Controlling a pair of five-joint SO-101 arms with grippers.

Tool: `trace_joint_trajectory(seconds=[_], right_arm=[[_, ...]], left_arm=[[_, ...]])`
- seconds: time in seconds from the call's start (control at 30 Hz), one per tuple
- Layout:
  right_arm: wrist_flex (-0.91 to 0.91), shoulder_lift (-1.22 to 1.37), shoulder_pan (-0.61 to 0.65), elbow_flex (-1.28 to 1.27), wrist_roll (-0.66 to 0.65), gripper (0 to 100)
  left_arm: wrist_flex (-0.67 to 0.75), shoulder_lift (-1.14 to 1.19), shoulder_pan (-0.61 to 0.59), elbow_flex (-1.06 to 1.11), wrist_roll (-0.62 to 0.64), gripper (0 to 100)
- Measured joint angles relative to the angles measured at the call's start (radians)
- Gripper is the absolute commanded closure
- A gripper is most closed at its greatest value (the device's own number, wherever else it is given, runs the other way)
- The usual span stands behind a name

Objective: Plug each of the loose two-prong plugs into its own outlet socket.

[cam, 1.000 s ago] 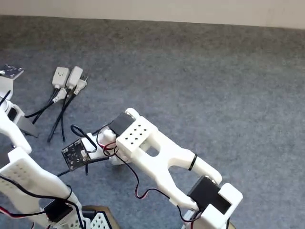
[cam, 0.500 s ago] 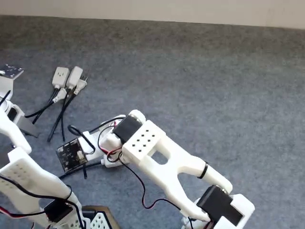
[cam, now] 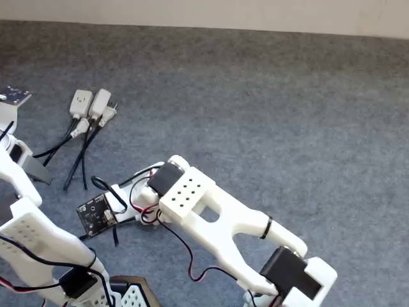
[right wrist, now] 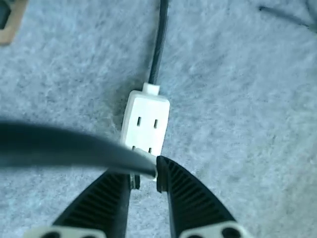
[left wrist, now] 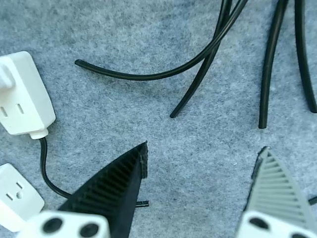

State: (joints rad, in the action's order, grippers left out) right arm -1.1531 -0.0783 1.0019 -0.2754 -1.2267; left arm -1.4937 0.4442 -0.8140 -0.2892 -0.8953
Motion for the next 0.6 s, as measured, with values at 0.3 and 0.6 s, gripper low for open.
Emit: trace_joint_trajectory(seconds=[0.3, 0.6], right_arm=[[0.006, 0.025, 0.017, 0.0, 0.023, 99.4], [-0.023, -0.029, 0.008, 0.064, 0.224, 99.4]], left_arm=[[0.0, 0.0, 0.0, 0.0, 0.0, 66], [0.0, 0.0, 0.003, 0.0, 0.002, 66]])
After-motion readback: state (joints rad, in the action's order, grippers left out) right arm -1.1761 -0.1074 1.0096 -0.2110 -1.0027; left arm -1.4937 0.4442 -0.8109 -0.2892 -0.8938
